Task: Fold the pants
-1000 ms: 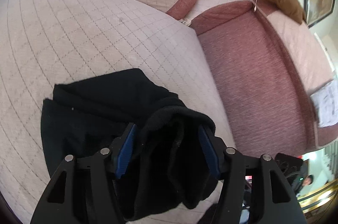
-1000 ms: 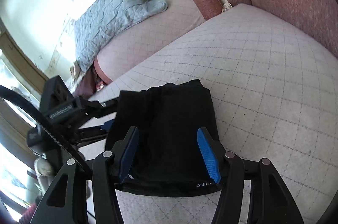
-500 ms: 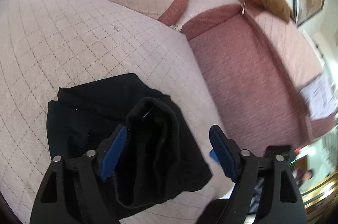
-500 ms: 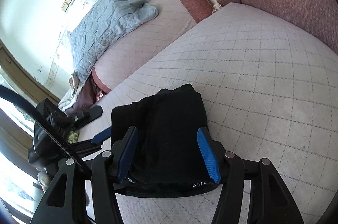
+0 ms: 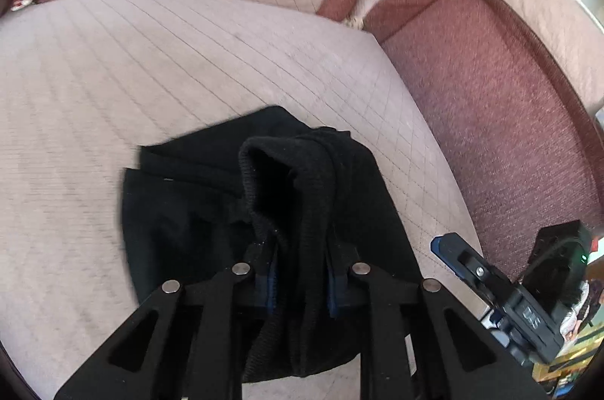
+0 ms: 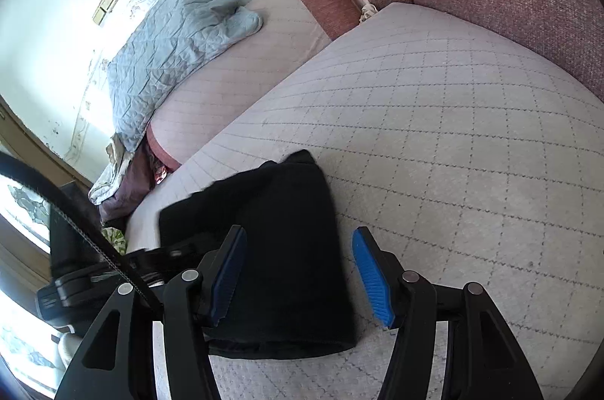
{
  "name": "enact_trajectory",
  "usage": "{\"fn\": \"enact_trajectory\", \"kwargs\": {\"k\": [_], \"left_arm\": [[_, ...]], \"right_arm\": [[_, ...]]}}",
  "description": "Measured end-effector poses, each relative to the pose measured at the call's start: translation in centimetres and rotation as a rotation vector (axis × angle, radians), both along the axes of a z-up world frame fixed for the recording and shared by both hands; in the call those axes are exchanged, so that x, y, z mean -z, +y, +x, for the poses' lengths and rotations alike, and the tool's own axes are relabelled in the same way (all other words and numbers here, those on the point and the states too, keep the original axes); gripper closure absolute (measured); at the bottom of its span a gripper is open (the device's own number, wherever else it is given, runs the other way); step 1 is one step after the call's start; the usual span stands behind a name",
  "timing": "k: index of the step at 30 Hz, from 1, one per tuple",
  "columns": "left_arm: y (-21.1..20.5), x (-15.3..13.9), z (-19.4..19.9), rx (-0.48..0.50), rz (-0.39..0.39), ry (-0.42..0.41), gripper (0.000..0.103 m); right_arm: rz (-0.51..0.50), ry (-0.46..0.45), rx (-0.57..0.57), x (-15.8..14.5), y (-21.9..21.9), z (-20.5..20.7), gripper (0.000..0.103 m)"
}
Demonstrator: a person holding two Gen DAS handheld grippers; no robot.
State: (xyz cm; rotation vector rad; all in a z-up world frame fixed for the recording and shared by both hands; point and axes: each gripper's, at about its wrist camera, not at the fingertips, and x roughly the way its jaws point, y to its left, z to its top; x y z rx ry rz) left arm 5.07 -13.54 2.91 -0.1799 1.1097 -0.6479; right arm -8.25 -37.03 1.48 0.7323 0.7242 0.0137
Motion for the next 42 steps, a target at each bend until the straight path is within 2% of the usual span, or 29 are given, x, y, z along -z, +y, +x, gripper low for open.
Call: {"fn": "enact_trajectory", "kwargs": {"k": [4,7,9,12,13,17,21,24,27,30,37,38,42], "left_arm": [[2.6,-0.3,0.0,-0.058,0.048,-0.008,0.083],[3.7,1.9,0.9,-0.101,0.127,0.036,0.082],[4.4,3.2,0.9,-0.116,0.151,0.051,0.081],[5.7,3.7,1.1,-0.143,0.106,0.077,0.077],[5.9,3.6,1.1,-0.150,0.093,0.083,0.072],[7.8,2.4,1.1,-0.147,0.014,0.098,0.066],[10.9,0.5,0.8,-0.236,-0.016,0.069,0.066],[12.1,-0.8,0.3,-0.298,-0.067,0.035,0.063],[11.1,-1.0,0.2,-0.276,-0.093,0.032,0.057],[9.0,0.3,1.0,-0.254,-0.118,0.061,0.056],[7.4,5.6,3.7,-0.334,-0.053,0.160,0.049],[7.5,5.8,3.5,-0.344,-0.049,0.151,0.044],[8.6,4.7,2.6,-0.361,-0.038,0.123,0.043]], "right_arm": [[0.005,0.011,-0.014,0.3,0.3,0.3,0.039],[-0.004,0.028,-0.028,0.6,0.8,0.6,0.039],[-0.013,0.039,-0.037,0.8,1.2,0.8,0.039],[-0.036,0.055,-0.053,1.0,1.9,0.9,0.039],[-0.043,0.060,-0.059,1.1,2.1,1.0,0.039],[-0.051,0.064,-0.073,1.2,2.6,1.1,0.039],[-0.062,0.028,-0.076,0.6,3.4,0.7,0.039],[-0.039,-0.036,-0.084,-0.2,3.7,0.0,0.039],[0.025,-0.101,-0.150,-0.8,4.5,-0.2,0.039],[0.093,-0.098,-0.232,-0.3,5.8,0.2,0.039],[0.152,-0.026,-0.296,1.5,6.9,1.2,0.039],[0.159,-0.011,-0.318,1.7,7.2,1.5,0.039],[0.084,0.028,-0.378,2.0,9.3,1.9,0.039]]}}
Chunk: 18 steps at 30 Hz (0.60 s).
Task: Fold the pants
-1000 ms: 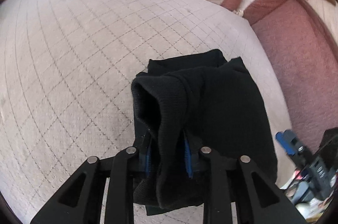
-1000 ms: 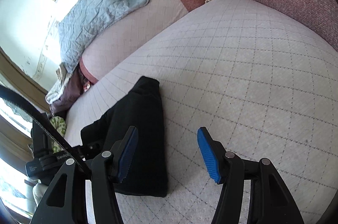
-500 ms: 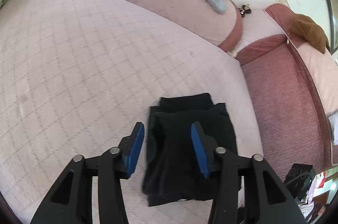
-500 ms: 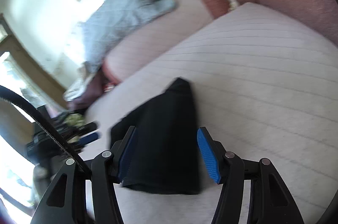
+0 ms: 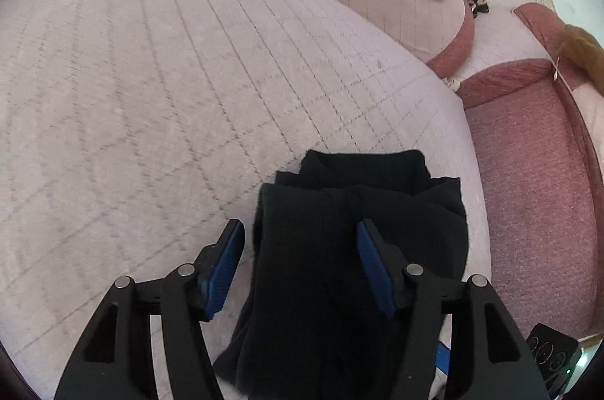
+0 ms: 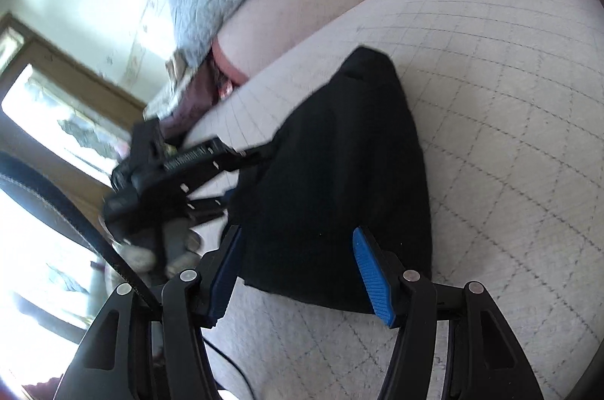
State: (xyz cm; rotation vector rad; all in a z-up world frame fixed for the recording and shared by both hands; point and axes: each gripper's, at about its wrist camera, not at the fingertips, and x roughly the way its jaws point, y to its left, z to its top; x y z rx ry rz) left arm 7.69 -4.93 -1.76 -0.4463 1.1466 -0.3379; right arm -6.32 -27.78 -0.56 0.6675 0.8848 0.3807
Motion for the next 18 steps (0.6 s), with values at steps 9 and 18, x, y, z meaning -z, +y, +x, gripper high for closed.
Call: {"fn": "enact_trajectory", "kwargs": {"k": [9,18], "left_arm": [[-1.4,-3.4,-6.2,0.137,0.078,-0.225,0.043],[-2.8,0.1,-7.8,0.220,0.158,-0.218,0.043]], "right_arm": [[-0.272,-0.093,0.112,-5.6,-1.0,1.2,0.039],[-0.423,0.117,0.064,-4.8,-1.5,13.0,0.039]]}}
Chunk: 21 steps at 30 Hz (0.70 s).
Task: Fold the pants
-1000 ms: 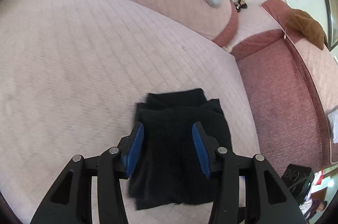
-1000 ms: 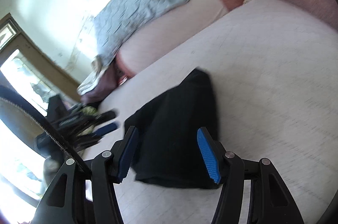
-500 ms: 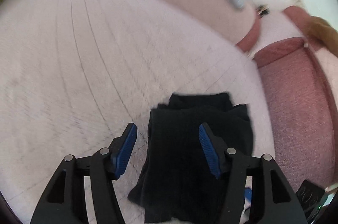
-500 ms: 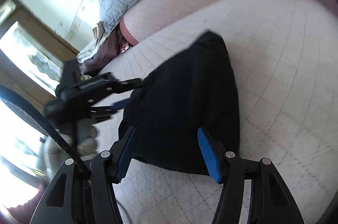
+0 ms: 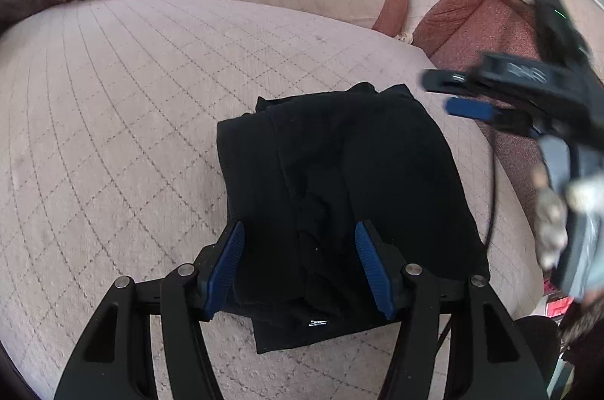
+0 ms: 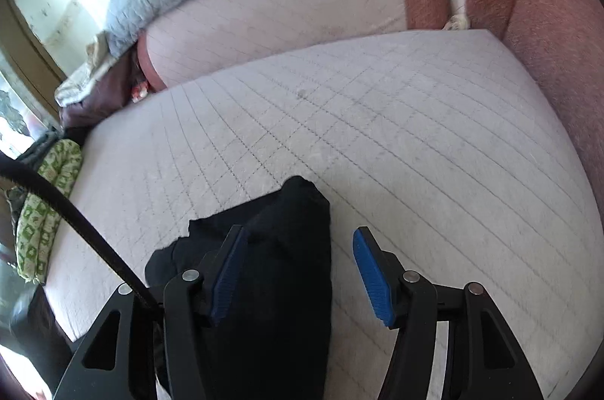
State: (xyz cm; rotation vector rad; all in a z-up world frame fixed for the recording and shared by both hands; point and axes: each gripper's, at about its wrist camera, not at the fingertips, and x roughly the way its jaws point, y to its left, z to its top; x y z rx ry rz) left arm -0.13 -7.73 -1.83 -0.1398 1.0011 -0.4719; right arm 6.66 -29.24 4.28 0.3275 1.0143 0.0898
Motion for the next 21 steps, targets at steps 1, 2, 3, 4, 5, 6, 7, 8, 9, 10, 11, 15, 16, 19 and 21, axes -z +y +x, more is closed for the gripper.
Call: {"fn": "enact_trajectory", "kwargs": {"k": [1,2,3,4,5,6,7,8,9,10,11,15,16,19,21], "left_arm": [[0.2,0.0,0.2,-0.002,-0.008,0.007,0.043],[0.3,0.1,0.2,-0.002,-0.015,0.013,0.043],[0.3,0.2,0.3,-0.001,-0.013,0.013,0.043],[0.1,0.2,0.2,-0.001,-0.010,0.011,0.042],[-0.1,0.2,0.1,-0.002,-0.005,0.009,0.041],[-0.2,0.3,0.1,-0.003,0.002,0.007,0.041],[-0.2,0.4,0.2,-0.005,0.006,0.009,0.038],[-0.3,0.6,0.3,-0.009,0.006,0.020,0.037],[-0.2,0.9,0.5,-0.013,-0.005,0.040,0.037],[-0.1,1.2,0.6,-0.018,-0.016,0.056,0.036],[0.0,1.6,0.9,-0.022,-0.028,0.074,0.035],[-0.2,1.7,0.9,-0.022,-0.017,0.072,0.035],[-0.3,1.7,0.8,-0.022,-0.011,0.067,0.035],[-1.2,1.7,0.9,-0.023,0.003,0.054,0.035],[-1.3,1.7,0.9,-0.025,0.003,0.059,0.034]], "right_arm": [[-0.008,0.031,-0.012,0.5,0.3,1.1,0.039],[-0.027,0.060,-0.023,0.8,0.9,2.1,0.039],[-0.045,0.082,-0.035,1.1,1.4,2.9,0.039],[-0.071,0.106,-0.047,1.6,1.9,3.7,0.040],[-0.104,0.124,-0.062,2.0,2.5,4.3,0.048],[-0.132,0.113,-0.086,2.2,2.9,4.5,0.060],[-0.166,0.144,-0.106,2.7,3.5,5.0,0.085],[-0.194,0.155,-0.114,2.8,3.8,5.1,0.087],[-0.224,0.155,-0.124,2.8,4.3,5.0,0.087],[-0.257,0.154,-0.132,2.7,4.6,5.2,0.088],[-0.277,0.153,-0.129,2.6,4.9,5.5,0.088],[-0.251,0.165,-0.078,2.8,4.4,7.2,0.089],[-0.240,0.169,-0.065,3.0,4.2,7.4,0.089],[-0.171,0.201,0.028,3.8,2.7,8.1,0.088],[-0.127,0.202,0.096,3.8,1.4,8.2,0.086]]}}
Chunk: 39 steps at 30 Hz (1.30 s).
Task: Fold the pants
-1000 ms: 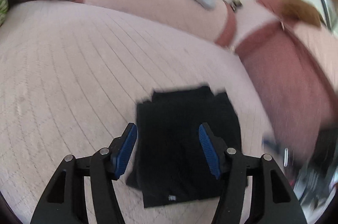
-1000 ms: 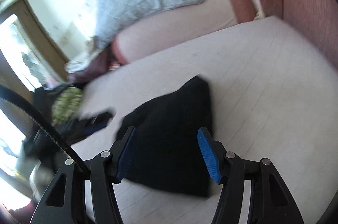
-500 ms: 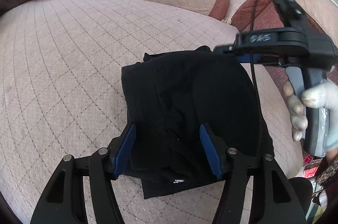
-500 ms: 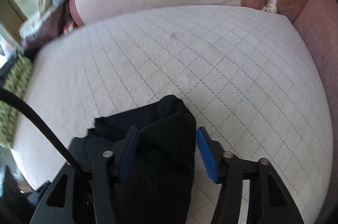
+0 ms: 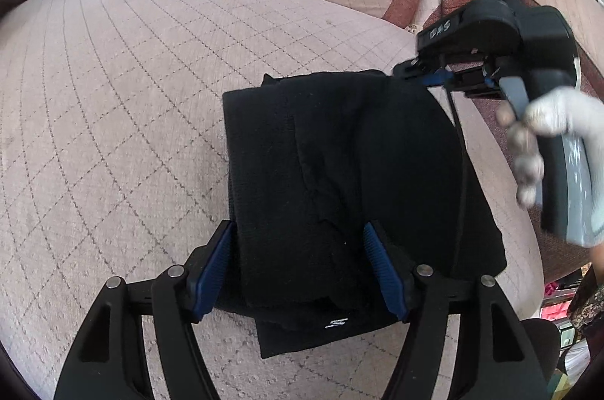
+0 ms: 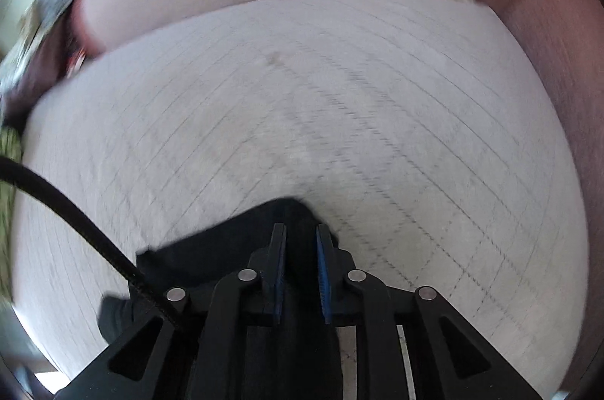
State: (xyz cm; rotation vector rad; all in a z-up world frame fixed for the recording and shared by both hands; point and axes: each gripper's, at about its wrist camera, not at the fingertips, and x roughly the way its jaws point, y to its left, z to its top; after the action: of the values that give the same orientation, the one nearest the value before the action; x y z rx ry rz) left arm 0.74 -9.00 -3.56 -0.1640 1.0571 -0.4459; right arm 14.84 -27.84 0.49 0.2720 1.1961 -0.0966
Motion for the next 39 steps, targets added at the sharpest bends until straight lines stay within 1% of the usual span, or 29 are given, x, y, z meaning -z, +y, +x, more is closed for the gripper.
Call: {"fn": "enact_trajectory", "kwargs": {"k": [1,2,4,6,8,9,10,12,13,14,15,17,18,19,20,21,22,23,25,26,27,28,29,31,33,34,36,37,39], "left_arm": [[0.2,0.0,0.0,-0.003,-0.007,0.006,0.034],[0.3,0.0,0.0,-0.006,-0.018,0.015,0.034],[0.9,-0.4,0.2,-0.008,-0.046,0.042,0.034],[1.6,-1.3,0.3,-0.005,-0.096,0.055,0.035],[2.6,-2.6,0.3,-0.005,-0.144,0.028,0.035],[2.8,-2.9,0.4,-0.007,-0.154,0.019,0.035],[2.9,-3.1,0.4,-0.011,-0.158,0.011,0.035],[3.1,-2.7,0.7,-0.022,-0.148,0.020,0.035],[3.0,-2.2,0.9,-0.025,-0.142,0.038,0.035],[3.1,-1.7,1.0,-0.029,-0.139,0.061,0.035],[3.1,-1.1,1.1,-0.033,-0.140,0.091,0.035],[3.1,-0.2,1.4,-0.037,-0.141,0.145,0.035],[3.3,0.4,1.7,-0.041,-0.156,0.178,0.035],[3.5,0.8,1.9,-0.046,-0.179,0.201,0.035],[3.6,0.7,2.1,-0.050,-0.193,0.207,0.035],[3.7,0.5,2.1,-0.045,-0.196,0.209,0.035],[3.7,0.2,2.1,-0.040,-0.198,0.208,0.035],[4.1,-0.1,2.1,-0.036,-0.204,0.204,0.035],[4.9,-0.8,2.1,-0.035,-0.226,0.188,0.035],[5.4,-1.2,2.1,-0.040,-0.233,0.177,0.035],[5.8,-1.6,2.2,-0.048,-0.238,0.160,0.035],[6.2,-2.0,2.3,-0.057,-0.236,0.143,0.035],[6.5,-2.2,2.3,-0.068,-0.229,0.124,0.035],[6.8,-2.4,2.8,-0.091,-0.210,0.100,0.035],[7.0,-2.2,2.9,-0.112,-0.194,0.094,0.035],[6.9,-2.1,2.7,-0.120,-0.189,0.093,0.035],[7.3,-2.0,2.7,-0.137,-0.177,0.095,0.035],[7.5,-1.7,2.4,-0.140,-0.172,0.095,0.035],[7.2,-1.6,1.5,-0.142,-0.156,0.092,0.035]], "right_arm": [[0.011,-0.016,0.048,-0.4,-0.9,0.0,0.086],[0.019,-0.041,0.108,-1.1,-2.1,-0.1,0.083],[0.066,-0.089,0.153,-2.6,-3.4,-0.5,0.083],[0.082,-0.128,0.125,-4.1,-3.3,-1.1,0.083],[0.101,-0.168,0.055,-5.5,-2.2,-2.2,0.082],[0.130,-0.176,0.026,-5.8,-1.8,-2.6,0.081],[0.192,-0.185,-0.012,-5.8,-1.2,-3.1,0.080],[0.265,-0.169,-0.042,-5.2,-0.4,-3.2,0.075],[0.310,-0.147,-0.054,-4.5,-0.1,-3.0,0.071],[0.361,-0.122,-0.060,-3.6,0.4,-2.8,0.068],[0.389,-0.101,-0.061,-2.8,0.7,-2.6,0.067],[0.417,-0.015,-0.069,-0.3,2.1,-1.5,0.055],[0.399,0.024,-0.070,0.8,2.7,-1.2,0.054],[0.365,0.040,-0.071,1.5,3.3,-1.0,0.054],[0.298,0.045,-0.076,2.2,3.9,-0.7,0.054],[0.265,0.040,-0.083,2.5,4.3,-0.4,0.054],[0.248,0.019,-0.090,2.3,4.7,-0.1,0.054],[0.251,-0.032,-0.087,1.5,4.8,-0.3,0.054],[0.296,-0.141,-0.084,-0.8,4.6,-1.3,0.054],[0.302,-0.186,-0.090,-2.2,4.4,-2.2,0.052],[0.287,-0.229,-0.105,-3.7,4.2,-3.4,0.051],[0.272,-0.254,-0.117,-4.5,4.1,-4.3,0.046],[0.237,-0.292,-0.137,-5.9,3.7,-6.1,0.042],[0.169,-0.338,-0.158,-7.5,3.0,-8.8,0.038],[0.117,-0.376,-0.161,-8.6,1.7,-12.5,0.034],[0.099,-0.389,-0.154,-8.7,1.0,-15.1,0.032],[0.089,-0.383,-0.139,-8.2,-0.9,-18.7,0.029],[0.086,-0.370,-0.132,-7.8,-1.7,-20.1,0.029],[0.069,-0.313,-0.102,-5.8,-2.9,-22.2,0.029]]}}
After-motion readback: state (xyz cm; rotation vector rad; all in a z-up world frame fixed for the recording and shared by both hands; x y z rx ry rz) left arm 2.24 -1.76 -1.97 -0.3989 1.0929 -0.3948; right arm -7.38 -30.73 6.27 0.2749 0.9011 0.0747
